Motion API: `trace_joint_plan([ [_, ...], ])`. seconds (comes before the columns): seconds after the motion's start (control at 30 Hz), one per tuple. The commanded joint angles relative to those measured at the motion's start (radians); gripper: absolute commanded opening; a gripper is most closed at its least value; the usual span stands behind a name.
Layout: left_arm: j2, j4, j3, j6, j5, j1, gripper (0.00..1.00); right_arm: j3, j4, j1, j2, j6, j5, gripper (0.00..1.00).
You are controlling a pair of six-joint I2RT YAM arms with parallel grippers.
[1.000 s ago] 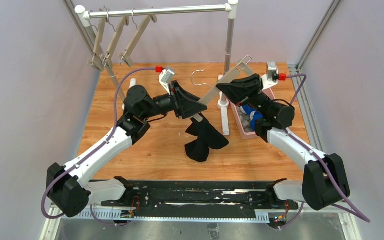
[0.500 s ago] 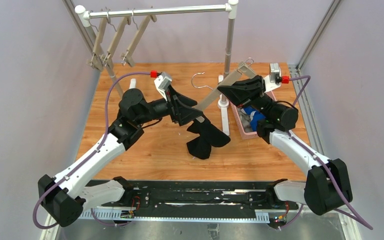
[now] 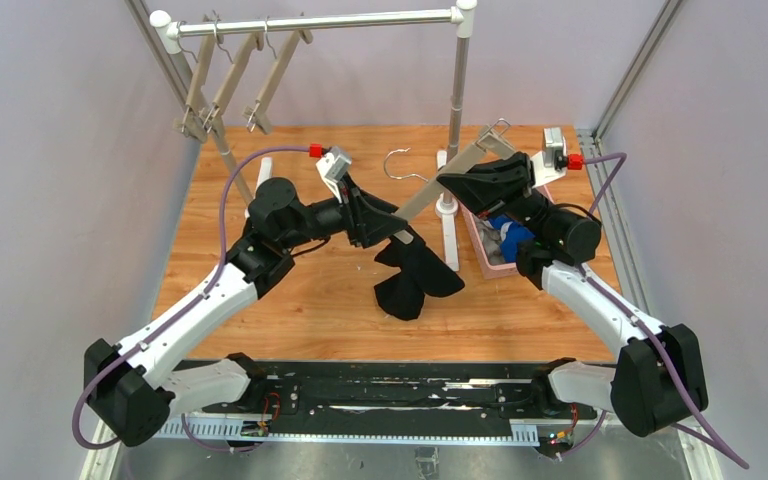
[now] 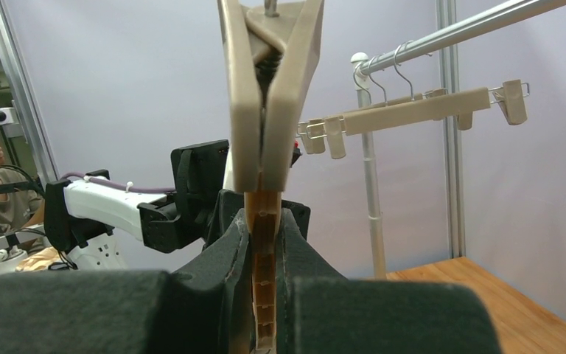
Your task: Remove the underwear clipped to the hanger
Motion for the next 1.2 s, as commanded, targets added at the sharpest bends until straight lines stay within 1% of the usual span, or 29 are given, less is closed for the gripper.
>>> trace_joint_plan([
  [0.0,0.052,0.084,0.001,-0.043,0.072,-0.005,0.41,0.023,0.052,0.009,-0.025,0.012,0.007,0.01],
  [0.03,0.058,0.087,0.002,-0.052,0.085,-0.005,0.35,0.023,0.052,0.009,-0.024,0.009,0.01,0.01],
  [0.13,0.083,0.101,-0.003,-0.073,0.128,-0.005,0.21,0.03,0.048,0.008,-0.022,0.006,0.014,0.01],
  [0.17,0.088,0.108,-0.004,-0.08,0.139,-0.005,0.14,0.032,0.045,0.008,-0.022,0.003,0.016,0.01],
  [0.2,0.09,0.117,-0.007,-0.085,0.149,-0.005,0.04,0.035,0.041,0.007,-0.024,0.0,0.018,0.01],
  [0.23,0.092,0.124,-0.01,-0.088,0.156,-0.005,0.01,0.037,0.037,0.006,-0.024,-0.001,0.019,0.01],
  [0.47,0.067,0.158,-0.015,-0.098,0.162,-0.005,0.0,0.026,0.03,0.005,-0.031,-0.007,0.025,0.01],
  [0.5,0.061,0.158,-0.013,-0.099,0.168,-0.005,0.01,0.025,0.03,0.005,-0.033,-0.007,0.026,0.01],
  [0.53,0.058,0.159,-0.013,-0.101,0.175,-0.005,0.07,0.025,0.031,0.005,-0.033,-0.006,0.028,0.01],
  [0.57,0.054,0.159,-0.013,-0.099,0.182,-0.005,0.21,0.026,0.033,0.005,-0.033,-0.005,0.028,0.01],
  [0.63,0.045,0.159,-0.022,-0.094,0.192,-0.005,0.58,0.032,0.035,0.005,-0.033,-0.002,0.03,0.01],
  [0.67,0.038,0.159,-0.029,-0.09,0.191,-0.005,0.67,0.036,0.038,0.005,-0.033,0.004,0.03,0.01],
  [0.77,0.02,0.164,-0.057,-0.076,0.166,-0.005,0.81,0.046,0.043,0.006,-0.033,0.013,0.029,0.01],
  [0.8,0.015,0.161,-0.062,-0.072,0.158,-0.005,0.9,0.047,0.044,0.005,-0.034,0.016,0.03,0.01],
  [0.83,0.012,0.158,-0.065,-0.067,0.153,-0.005,0.96,0.049,0.044,0.005,-0.034,0.018,0.03,0.01],
  [0.9,0.012,0.156,-0.067,-0.064,0.156,-0.005,0.96,0.052,0.045,0.005,-0.037,0.02,0.03,0.01],
  [0.97,0.018,0.159,-0.067,-0.069,0.161,-0.005,0.9,0.052,0.044,0.005,-0.04,0.021,0.032,0.01],
  [1.1,0.029,0.183,-0.07,-0.076,0.179,-0.005,0.81,0.053,0.045,0.005,-0.042,0.024,0.039,0.01],
  [1.13,0.03,0.189,-0.073,-0.078,0.179,-0.005,0.74,0.053,0.045,0.005,-0.042,0.026,0.04,0.01],
  [1.17,0.031,0.205,-0.077,-0.084,0.179,-0.005,0.61,0.053,0.047,0.005,-0.041,0.026,0.041,0.01],
])
